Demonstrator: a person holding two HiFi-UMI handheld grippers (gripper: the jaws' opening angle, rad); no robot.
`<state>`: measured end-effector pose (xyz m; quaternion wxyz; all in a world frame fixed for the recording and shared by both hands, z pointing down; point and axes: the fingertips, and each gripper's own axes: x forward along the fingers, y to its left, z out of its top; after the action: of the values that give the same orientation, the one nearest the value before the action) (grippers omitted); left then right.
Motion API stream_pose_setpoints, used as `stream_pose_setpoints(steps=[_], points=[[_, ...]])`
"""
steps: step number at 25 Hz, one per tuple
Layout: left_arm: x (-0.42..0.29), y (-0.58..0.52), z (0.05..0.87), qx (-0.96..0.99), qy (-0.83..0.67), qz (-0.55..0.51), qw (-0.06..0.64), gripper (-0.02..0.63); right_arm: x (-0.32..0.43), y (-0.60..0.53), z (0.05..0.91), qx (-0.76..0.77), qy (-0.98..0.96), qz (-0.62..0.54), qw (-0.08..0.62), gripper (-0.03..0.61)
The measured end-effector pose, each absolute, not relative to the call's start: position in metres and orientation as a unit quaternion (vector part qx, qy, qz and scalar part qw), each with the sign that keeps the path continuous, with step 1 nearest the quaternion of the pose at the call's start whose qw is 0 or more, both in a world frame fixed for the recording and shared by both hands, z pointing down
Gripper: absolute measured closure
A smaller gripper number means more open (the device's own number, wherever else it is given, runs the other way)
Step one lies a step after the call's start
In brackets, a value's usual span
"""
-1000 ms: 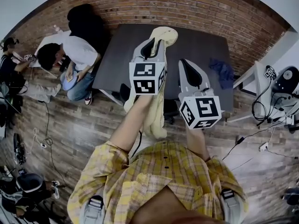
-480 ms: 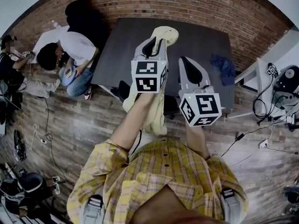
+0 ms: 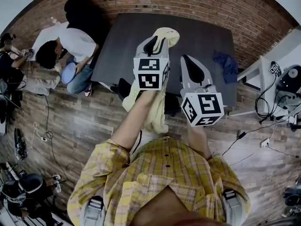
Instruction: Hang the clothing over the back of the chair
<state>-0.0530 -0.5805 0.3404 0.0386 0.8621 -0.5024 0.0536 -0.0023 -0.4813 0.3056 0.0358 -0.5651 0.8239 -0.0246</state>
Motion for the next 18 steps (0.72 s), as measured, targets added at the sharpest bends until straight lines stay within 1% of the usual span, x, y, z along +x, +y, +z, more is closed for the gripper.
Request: stream_pose_setpoints(steps=[3, 11, 18], points=[[-0.055, -0.579, 0.341, 0.861, -0.504, 0.052, 0.037, 0.495, -0.002, -0.480, 0.307, -0.566, 0.823, -0.027, 0.036, 0.581], [-0.057, -0.566, 0.333, 0.861, -0.506, 0.040, 0.031, 0.495, -0.001, -0.476, 0.313, -0.566, 0.823, -0.034, 0.037, 0.581], [-0.058, -0.552, 0.331, 0.859, -0.510, 0.036, 0.022, 0.515, -0.005, -0.468, 0.317, -0.561, 0.826, -0.037, 0.035, 0.581]])
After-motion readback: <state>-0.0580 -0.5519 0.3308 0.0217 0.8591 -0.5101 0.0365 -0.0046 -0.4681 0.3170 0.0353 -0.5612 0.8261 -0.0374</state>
